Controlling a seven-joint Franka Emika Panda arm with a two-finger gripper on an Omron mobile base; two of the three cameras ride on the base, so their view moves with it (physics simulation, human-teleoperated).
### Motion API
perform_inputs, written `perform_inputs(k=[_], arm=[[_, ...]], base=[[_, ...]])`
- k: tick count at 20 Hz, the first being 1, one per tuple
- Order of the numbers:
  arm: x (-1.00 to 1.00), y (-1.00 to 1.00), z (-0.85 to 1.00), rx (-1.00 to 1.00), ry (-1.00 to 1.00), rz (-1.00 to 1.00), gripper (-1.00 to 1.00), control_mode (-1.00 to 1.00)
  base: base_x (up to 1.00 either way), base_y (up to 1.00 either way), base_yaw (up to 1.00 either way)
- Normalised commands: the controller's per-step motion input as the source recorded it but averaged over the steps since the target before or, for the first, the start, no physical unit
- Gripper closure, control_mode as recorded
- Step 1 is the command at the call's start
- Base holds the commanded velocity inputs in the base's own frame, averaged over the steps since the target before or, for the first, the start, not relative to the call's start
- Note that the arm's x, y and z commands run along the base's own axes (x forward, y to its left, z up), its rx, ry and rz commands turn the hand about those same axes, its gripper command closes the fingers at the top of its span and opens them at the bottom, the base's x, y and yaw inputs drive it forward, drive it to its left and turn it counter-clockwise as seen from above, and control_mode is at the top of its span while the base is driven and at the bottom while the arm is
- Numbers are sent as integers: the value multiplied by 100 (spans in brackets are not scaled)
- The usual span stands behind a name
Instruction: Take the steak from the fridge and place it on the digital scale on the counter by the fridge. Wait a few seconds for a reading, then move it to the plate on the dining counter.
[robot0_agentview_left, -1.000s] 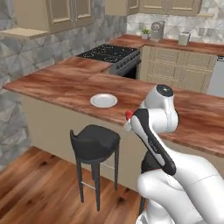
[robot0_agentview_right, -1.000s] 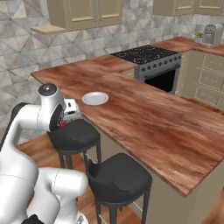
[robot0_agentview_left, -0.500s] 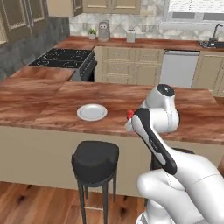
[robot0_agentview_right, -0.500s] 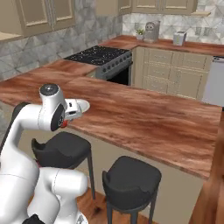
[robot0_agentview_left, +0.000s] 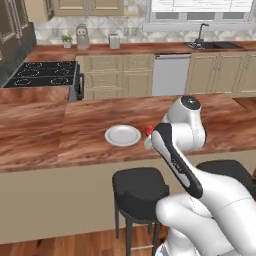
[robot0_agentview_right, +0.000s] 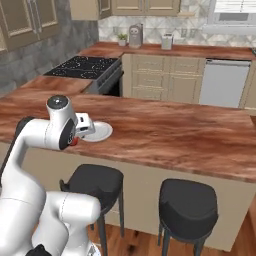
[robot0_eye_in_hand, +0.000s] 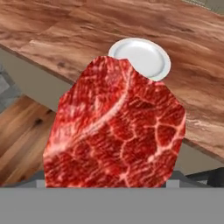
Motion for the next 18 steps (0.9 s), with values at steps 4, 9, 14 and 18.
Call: perform_inputs(k=[4, 9, 14, 18], arm=[[0, 0, 0, 0, 0, 0, 100, 100], [64, 42, -15, -5, 10, -39, 100, -100], [100, 0, -23, 0, 19, -35, 100, -100], [100, -10, -29, 0, 18, -27, 100, -100]], base=[[31, 98, -55], [10, 18, -11], [0, 0, 0], [0, 0, 0]])
